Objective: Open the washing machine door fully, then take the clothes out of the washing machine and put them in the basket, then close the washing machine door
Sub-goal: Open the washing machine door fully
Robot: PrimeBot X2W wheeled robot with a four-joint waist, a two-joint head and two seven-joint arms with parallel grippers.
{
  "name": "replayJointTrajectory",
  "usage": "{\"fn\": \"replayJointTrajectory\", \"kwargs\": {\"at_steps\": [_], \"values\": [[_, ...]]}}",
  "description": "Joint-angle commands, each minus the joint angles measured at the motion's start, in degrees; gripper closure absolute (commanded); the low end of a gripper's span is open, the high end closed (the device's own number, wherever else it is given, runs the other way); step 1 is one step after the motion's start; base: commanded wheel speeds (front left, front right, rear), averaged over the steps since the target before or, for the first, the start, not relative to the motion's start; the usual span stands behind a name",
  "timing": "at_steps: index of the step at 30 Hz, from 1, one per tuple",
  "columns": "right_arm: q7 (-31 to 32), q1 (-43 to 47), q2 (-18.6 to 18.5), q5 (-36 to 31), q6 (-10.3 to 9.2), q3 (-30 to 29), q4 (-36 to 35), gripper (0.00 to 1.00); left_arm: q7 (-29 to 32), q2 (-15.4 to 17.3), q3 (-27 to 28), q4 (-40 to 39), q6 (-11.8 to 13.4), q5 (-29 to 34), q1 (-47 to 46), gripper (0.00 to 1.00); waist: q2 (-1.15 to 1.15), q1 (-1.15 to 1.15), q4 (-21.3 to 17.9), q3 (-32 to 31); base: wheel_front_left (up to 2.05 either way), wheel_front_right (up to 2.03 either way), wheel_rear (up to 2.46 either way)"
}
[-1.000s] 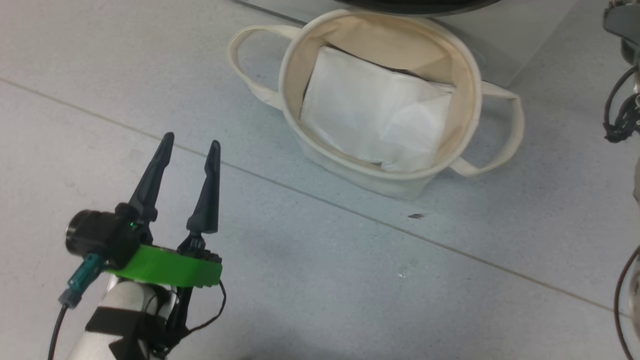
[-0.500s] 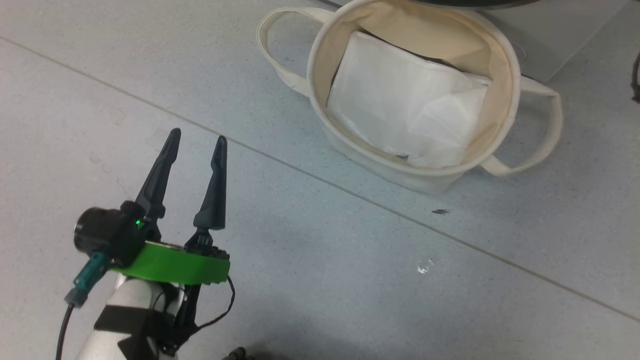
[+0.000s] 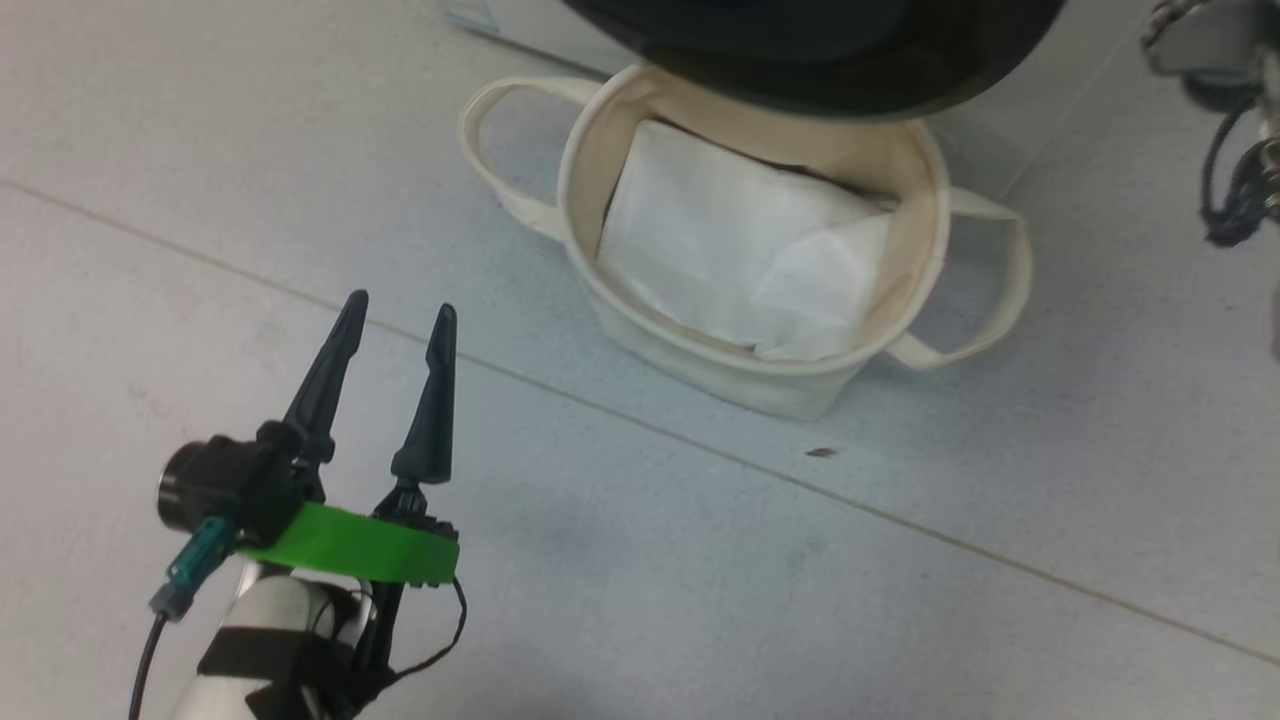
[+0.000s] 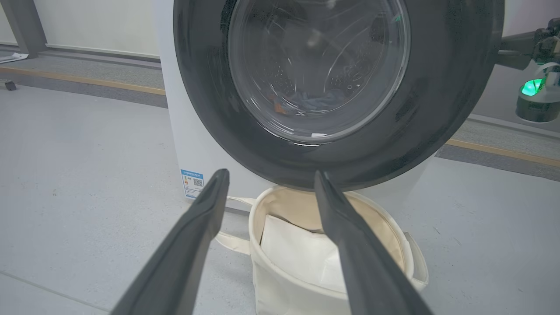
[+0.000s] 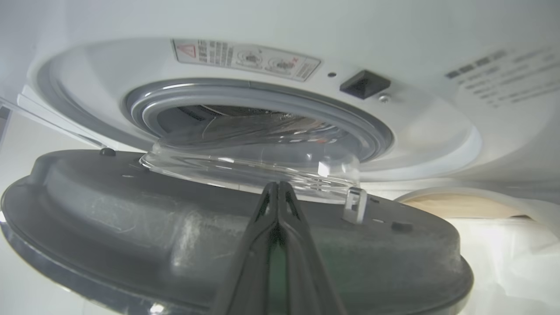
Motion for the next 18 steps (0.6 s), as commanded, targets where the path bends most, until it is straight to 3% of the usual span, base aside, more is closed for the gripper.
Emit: {"fn": "replayJointTrajectory", "kwargs": {"at_steps": [1,10,18], "values": [[1.2,0.6,2.2,0.6,0.44,0.9,-2.5,1.0,-0.3,1.2,2.4,-1.3,0.0,0.4,0.4,0.0,0.0,0.0,-1.5,-1.5,0.0,0.0,0.0],[7.6,9.0,7.2,-1.7,0.44,7.0,-5.8,1.0,-0.3,1.4,2.5,2.2,0.2,0.2,1.4,0.0,0.0,0.0,-3.6,-6.3,0.0,0.0,0.0],[6.9,15.0,11.5,-3.2,0.44,10.2,-10.0,1.0,0.3,1.4,1.9,4.8,0.8,-0.1,3.0,0.0,0.0,0.0,-2.1,-10.2,0.0,0.0,0.0]]}}
